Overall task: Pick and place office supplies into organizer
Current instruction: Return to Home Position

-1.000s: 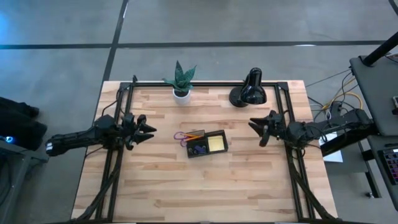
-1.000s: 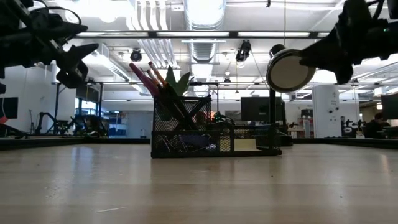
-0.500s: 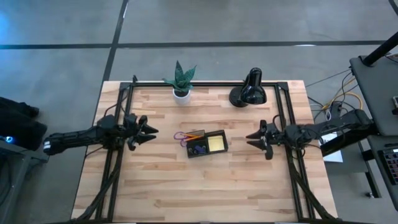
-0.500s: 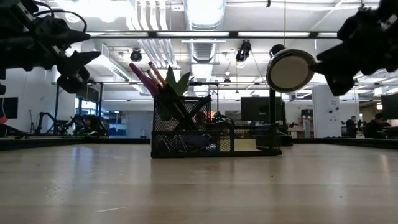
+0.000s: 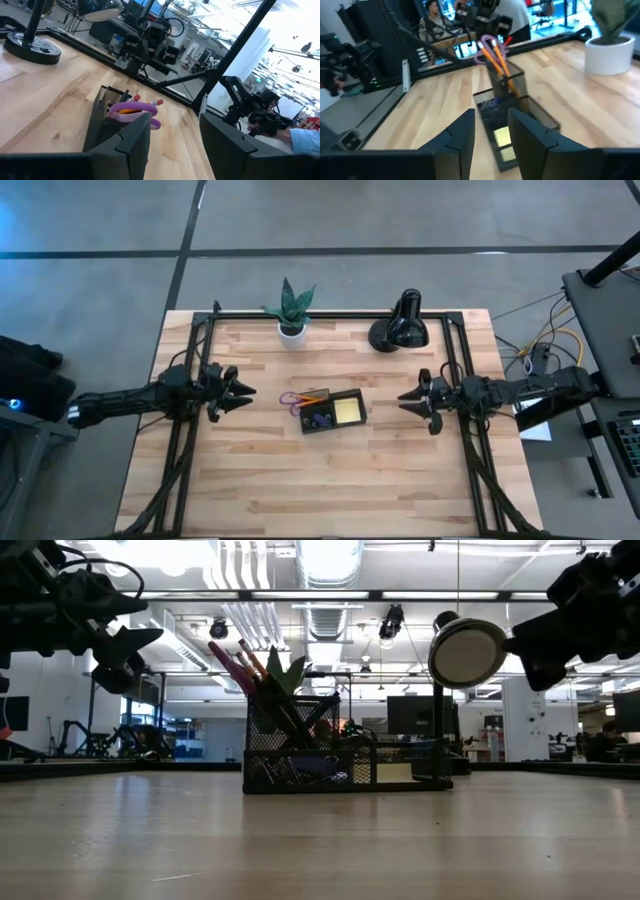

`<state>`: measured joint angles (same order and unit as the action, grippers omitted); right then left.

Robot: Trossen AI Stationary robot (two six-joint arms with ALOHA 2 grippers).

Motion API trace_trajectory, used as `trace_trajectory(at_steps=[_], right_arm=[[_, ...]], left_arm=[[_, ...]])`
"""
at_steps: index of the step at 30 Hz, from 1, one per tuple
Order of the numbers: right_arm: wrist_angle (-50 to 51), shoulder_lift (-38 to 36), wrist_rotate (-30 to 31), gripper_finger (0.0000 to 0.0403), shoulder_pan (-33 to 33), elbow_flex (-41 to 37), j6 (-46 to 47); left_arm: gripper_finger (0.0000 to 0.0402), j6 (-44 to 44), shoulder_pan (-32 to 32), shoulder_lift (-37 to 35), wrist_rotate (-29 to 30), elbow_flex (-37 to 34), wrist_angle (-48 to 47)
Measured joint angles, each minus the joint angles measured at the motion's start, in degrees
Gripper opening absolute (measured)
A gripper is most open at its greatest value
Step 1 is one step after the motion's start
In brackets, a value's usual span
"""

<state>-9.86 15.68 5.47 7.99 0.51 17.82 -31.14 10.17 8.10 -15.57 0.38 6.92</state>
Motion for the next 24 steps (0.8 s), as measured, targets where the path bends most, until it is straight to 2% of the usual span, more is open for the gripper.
trace_trajectory(at_steps=[5, 10, 24], right_arm=[[0.6, -1.5, -7.5, 0.0113, -5.6, 0.0, -4.0], [4.3, -1.7, -14.0, 0.0111, -11.6, 0.0, -3.0], [4.8, -1.3, -14.5, 0.0106, -13.3, 0.0, -4.5]], left_arm=[[0.0157, 0.0, 0.0, 0.0, 0.0, 0.0, 0.0], [0.0157, 0.0, 0.0, 0.1, 0.0, 0.0, -0.1], [0.0157, 0.0, 0.0, 0.0, 0.0, -0.1, -0.1]])
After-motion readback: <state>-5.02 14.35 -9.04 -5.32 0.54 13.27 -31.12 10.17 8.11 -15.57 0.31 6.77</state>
